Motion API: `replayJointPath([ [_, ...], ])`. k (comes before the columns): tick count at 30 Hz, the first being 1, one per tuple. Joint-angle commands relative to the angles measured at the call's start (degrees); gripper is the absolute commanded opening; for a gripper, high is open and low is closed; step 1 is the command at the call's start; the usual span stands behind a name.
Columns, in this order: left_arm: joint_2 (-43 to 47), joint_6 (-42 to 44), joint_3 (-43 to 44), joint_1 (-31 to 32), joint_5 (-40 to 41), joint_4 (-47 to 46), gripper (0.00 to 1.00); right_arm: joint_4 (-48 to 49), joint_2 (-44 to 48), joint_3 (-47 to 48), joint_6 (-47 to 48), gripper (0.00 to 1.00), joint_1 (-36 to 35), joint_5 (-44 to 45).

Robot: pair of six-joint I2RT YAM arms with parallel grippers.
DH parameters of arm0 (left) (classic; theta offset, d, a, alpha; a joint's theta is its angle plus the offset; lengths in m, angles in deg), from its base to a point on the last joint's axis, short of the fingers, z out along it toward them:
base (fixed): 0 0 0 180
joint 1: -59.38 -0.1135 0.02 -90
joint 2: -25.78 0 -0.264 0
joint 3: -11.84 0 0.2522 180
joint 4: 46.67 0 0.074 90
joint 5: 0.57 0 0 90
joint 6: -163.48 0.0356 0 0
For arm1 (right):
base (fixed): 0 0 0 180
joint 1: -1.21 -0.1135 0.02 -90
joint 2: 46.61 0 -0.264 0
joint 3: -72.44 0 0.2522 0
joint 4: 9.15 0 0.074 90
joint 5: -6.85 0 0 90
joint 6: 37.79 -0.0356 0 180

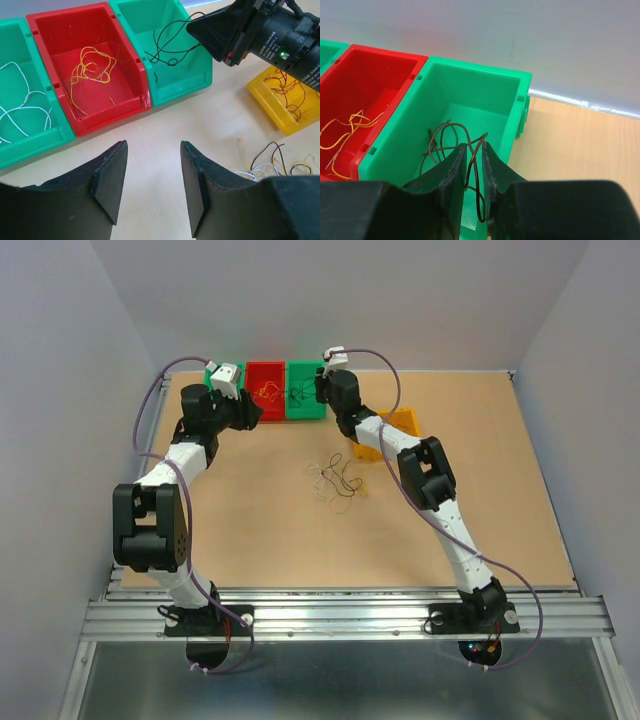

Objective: Untangle the cables

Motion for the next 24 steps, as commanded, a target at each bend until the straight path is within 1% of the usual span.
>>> replayJointPath([
  [1, 3.40, 1.00, -0.89, -0.26, 0.14, -1.91, 0.57, 3.79, 5.05, -0.27, 1.70, 0.26, -0.96, 0.07],
  [5, 3.84, 1.18, -1.07, -0.26, 0.40, -1.91, 0.57, 3.70, 6.55, -1.68, 1.87, 0.27, -1.14, -0.81],
  [7, 4.02, 1.18, -1.16, -0.26, 0.49, -1.91, 0.57, 3.70, 6.73, -2.03, 1.87, 0.32, -1.14, -1.43],
  [8, 4.11, 1.18, -1.25, -0.26, 0.49, -1.91, 0.57, 3.61, 6.82, -2.12, 1.87, 0.37, -1.14, -1.43],
  [9, 4.11, 1.18, -1.16, -0.26, 0.49, -1.91, 0.57, 3.70, 7.08, -2.12, 1.79, 0.40, -1.14, -1.43],
  [10, 4.19, 1.18, -1.25, -0.26, 0.58, -1.91, 0.57, 3.44, 7.08, -1.77, 1.78, 0.40, -1.23, -1.08],
  [11, 4.20, 1.27, -1.25, -0.26, 0.58, -1.91, 0.57, 3.26, 7.08, -1.59, 1.70, 0.37, -1.14, -0.64],
  [12, 4.20, 1.35, -1.33, -0.18, 0.66, -1.91, 0.57, 2.56, 7.00, -1.24, 1.52, 0.09, -1.14, -0.11],
  [13, 4.20, 1.36, -1.33, -0.18, 0.75, -1.82, 0.57, 2.12, 6.82, -0.80, 1.52, 0.02, -1.14, 0.15],
  [14, 4.20, 1.44, -1.33, -0.18, 0.75, -1.73, 0.57, 1.68, 6.73, 0.07, 1.43, 0.00, -1.14, 0.33],
  [16, 4.11, 1.62, -1.16, -0.09, 0.75, -1.65, 0.57, 1.33, 6.73, 0.17, 1.17, 0.01, -1.23, 0.42],
  [17, 4.11, 1.71, -1.25, -0.09, 0.84, -1.56, 0.57, 1.33, 6.82, 0.08, 1.00, 0.01, -1.23, 0.25],
  [18, 4.02, 1.79, -1.25, 0.00, 0.93, -1.47, 0.57, 1.24, 6.73, 0.08, 0.73, 0.05, -1.14, 0.07],
  [19, 3.85, 1.88, -1.07, 0.09, 1.02, -1.38, 0.57, 1.15, 6.82, -0.01, 0.56, 0.13, -1.14, -0.02],
  [20, 3.76, 2.23, -1.07, 0.18, 1.10, -1.30, 0.57, 0.80, 7.08, -0.44, 0.21, 0.32, -1.14, 0.07],
  [21, 3.58, 2.41, -0.81, 0.44, 1.10, -1.03, 0.58, 0.54, 7.52, -0.97, 0.03, 0.35, -1.14, -0.02],
  [23, 2.70, 3.64, 0.16, 1.75, 1.72, 0.20, 0.59, -0.52, 10.06, -2.55, -1.11, 0.38, -1.14, 0.07],
  [24, 2.35, 4.16, 0.60, 2.37, 2.24, 0.72, 0.60, -0.69, 11.20, -5.34, -1.46, 0.39, -1.14, -0.19],
])
